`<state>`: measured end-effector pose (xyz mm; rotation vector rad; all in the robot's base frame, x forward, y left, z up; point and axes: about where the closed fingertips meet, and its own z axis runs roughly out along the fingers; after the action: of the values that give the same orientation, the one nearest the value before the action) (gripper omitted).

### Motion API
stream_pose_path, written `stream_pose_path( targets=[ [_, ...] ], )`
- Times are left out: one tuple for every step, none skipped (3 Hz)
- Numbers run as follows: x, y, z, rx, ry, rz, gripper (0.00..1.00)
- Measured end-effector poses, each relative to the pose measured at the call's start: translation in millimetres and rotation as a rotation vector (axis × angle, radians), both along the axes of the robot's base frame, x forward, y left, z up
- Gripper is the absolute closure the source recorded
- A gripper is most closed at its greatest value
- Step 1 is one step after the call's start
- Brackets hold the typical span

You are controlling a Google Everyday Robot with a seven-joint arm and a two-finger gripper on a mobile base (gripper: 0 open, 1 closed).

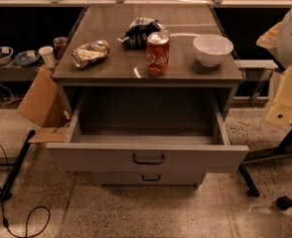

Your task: Place blue chip bag into top drawer

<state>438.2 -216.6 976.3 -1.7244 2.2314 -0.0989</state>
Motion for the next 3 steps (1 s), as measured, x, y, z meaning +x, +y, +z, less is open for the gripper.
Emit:
stream_pose_path(
  targets=[
    [0.0,0.0,0.0,0.0,0.0,0.0,0.0],
    [-2.5,1.8,-0.5,0.031,-0.022,0.017,0.0],
    [2.3,7.0,4.2,0.046,-0.055,0.048,0.0]
  ],
)
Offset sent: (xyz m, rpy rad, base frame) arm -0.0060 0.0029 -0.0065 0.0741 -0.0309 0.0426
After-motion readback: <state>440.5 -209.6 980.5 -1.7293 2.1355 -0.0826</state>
